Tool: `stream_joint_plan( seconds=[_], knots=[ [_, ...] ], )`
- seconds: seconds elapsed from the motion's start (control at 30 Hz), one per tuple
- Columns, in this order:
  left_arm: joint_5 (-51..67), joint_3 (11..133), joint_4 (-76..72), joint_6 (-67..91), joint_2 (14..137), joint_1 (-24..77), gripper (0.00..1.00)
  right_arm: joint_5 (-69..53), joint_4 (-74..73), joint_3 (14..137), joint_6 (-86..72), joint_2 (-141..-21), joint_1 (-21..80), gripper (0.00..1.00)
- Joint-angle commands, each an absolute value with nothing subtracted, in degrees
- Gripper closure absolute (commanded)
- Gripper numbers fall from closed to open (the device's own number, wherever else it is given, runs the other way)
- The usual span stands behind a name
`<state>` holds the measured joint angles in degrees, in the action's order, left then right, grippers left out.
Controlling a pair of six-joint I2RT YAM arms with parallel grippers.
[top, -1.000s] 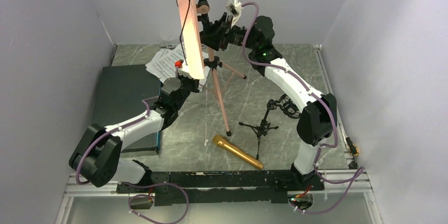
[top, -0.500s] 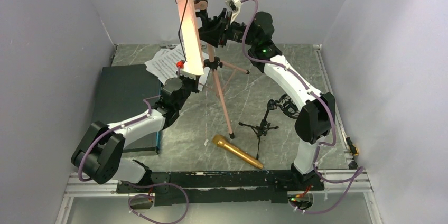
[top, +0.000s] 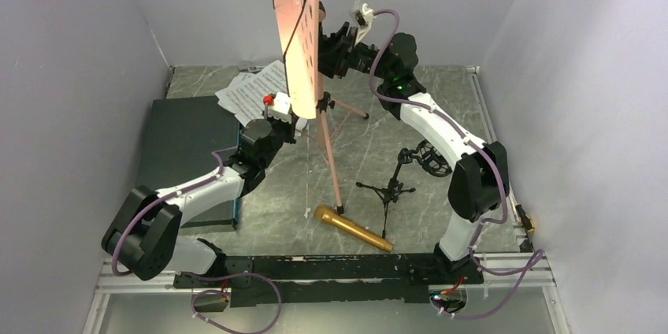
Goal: Set up the instrument practice props
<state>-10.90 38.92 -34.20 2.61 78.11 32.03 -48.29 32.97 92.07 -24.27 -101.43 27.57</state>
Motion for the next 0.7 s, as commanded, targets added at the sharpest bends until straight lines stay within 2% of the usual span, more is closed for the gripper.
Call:
stream_joint_plan(
  seconds=[0.0,0.67],
  knots=[
    [-23.0,35.1,-19.9,12.3,78.4,29.8,0.97,-43.9,57.9,93.0,-28.4,-88.9,22.1,1.0],
    [-30.7,36.6,-18.0,17.3,79.1,36.6,0.97,-46.4,63.5,82.5,-35.9,-85.4,16.0,1.0]
  ],
)
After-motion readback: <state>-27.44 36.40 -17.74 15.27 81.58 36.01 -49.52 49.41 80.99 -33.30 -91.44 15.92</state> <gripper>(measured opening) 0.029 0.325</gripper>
